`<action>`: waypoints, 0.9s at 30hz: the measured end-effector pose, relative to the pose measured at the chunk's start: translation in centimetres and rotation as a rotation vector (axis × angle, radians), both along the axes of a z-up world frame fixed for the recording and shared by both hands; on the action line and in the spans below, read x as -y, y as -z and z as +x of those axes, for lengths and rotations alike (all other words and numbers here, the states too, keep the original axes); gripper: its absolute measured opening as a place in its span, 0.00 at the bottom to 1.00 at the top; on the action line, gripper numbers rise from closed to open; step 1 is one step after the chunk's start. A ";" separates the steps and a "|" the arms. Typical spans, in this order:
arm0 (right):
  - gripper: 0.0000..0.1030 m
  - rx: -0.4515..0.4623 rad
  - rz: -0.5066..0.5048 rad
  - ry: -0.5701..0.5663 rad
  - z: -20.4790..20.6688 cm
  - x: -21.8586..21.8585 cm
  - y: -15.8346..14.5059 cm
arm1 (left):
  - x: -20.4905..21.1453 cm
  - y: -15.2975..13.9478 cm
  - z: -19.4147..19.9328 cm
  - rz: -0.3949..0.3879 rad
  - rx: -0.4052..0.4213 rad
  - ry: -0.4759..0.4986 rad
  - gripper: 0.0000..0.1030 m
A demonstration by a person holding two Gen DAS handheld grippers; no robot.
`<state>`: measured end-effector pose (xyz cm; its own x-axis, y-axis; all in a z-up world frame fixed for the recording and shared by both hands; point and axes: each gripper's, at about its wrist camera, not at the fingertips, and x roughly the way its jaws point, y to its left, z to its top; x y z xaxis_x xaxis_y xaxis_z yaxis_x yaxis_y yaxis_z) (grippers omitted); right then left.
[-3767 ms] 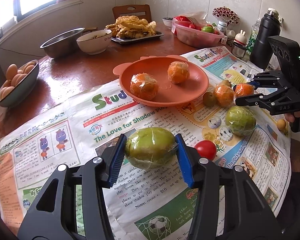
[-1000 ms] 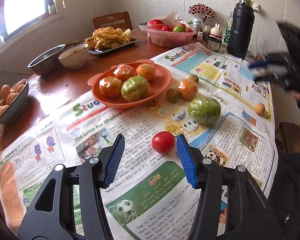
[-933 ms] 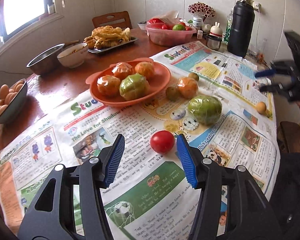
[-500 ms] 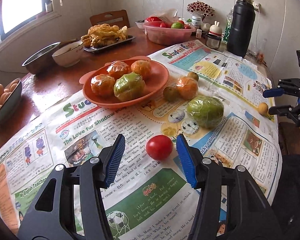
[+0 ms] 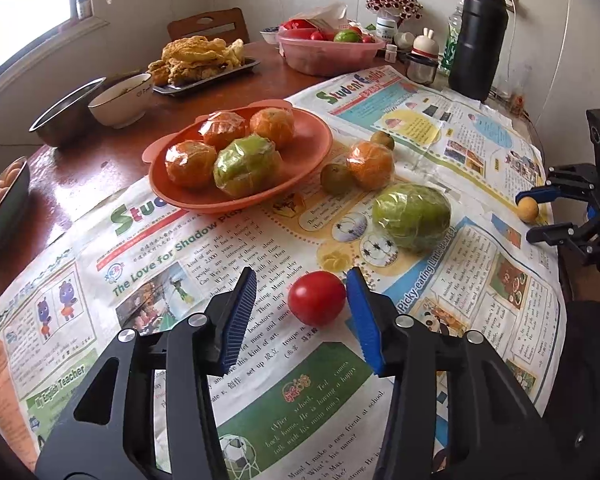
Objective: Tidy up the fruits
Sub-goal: 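Grasp the red tomato with the left tool while the right tool grasps a small orange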
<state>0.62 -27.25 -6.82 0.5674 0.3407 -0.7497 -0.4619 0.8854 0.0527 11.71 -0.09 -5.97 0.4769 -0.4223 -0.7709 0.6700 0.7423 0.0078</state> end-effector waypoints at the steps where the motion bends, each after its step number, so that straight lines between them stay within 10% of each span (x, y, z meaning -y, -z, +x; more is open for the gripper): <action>1: 0.44 -0.001 0.006 0.000 0.0 0.1 0.0 | 0.1 0.2 0.0 0.006 -0.004 0.004 0.36; 27: 0.25 0.029 0.024 0.011 0.3 1.0 0.0 | 1.0 0.9 -0.2 0.054 -0.016 0.025 0.20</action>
